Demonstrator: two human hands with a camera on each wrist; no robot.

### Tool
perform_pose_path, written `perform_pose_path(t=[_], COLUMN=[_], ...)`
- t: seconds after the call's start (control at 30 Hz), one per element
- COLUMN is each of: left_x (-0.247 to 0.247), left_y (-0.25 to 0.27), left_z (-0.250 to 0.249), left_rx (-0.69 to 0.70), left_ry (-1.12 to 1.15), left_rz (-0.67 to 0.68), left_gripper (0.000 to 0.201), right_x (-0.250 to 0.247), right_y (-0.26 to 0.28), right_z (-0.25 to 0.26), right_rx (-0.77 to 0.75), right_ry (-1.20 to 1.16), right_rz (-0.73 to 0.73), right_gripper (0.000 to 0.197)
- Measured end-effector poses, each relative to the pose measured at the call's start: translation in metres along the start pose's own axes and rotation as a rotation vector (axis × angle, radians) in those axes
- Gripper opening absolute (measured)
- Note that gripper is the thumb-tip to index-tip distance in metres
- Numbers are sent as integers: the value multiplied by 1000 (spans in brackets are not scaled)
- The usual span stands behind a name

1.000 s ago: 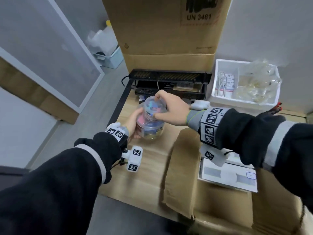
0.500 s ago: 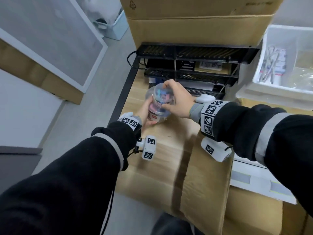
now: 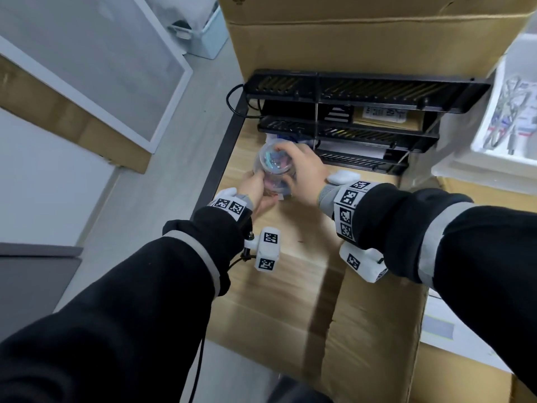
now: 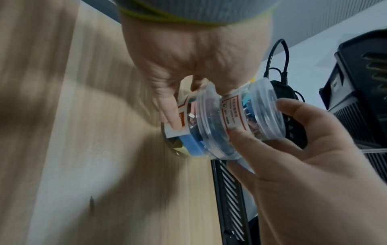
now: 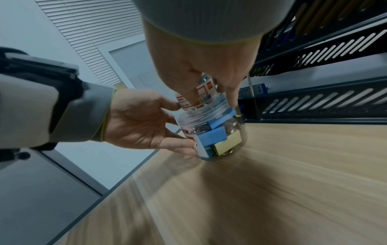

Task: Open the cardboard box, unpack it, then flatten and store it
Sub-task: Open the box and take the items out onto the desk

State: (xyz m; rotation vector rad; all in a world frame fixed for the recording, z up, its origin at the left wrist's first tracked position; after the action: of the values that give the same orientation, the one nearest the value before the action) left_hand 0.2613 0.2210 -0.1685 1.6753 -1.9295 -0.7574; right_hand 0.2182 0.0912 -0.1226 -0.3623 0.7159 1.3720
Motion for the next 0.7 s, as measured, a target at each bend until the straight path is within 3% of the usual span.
perform_pose_path(t=[0.3,0.37,0.43,0.57,0.63,0.7], left_x=[-14,-19,-24,-7,13,37], left_y=[-3,-1,10,52,71,86], left_z=[-5,-6,-1,23,23,13], left_rx=[92,41,-87,-345,-309,-185], left_ry=[-62,-152,-296,-697,-873,-952], left_rz=[-91,-134,-137,180,298,357], left_gripper=[37,34,30,30,32,37], right_x=[-8,-11,-21,-61,-89,-121], right_y=[-4,-5,-2,8,19,41], right_z=[10,13,17,23,24,27], right_rx=[38,69,117,233,246,227], right_ry=[-16,8,7,-123,-223,-333], right_rz=[229,285,237,24,20,41], right_gripper=[75,81,82,56,30,14])
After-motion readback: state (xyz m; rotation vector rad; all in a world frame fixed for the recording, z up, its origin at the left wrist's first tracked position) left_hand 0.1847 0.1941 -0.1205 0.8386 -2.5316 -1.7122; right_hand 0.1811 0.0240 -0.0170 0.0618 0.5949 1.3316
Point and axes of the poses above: each hand's wrist, its own y-axis away from the middle knuckle, its own x-axis out of the palm, z = x × y, the point moved 2 cm from there along -y, towards the middle knuckle, and after that the axes turned 7 degrees about x, right-handed, at the moved point
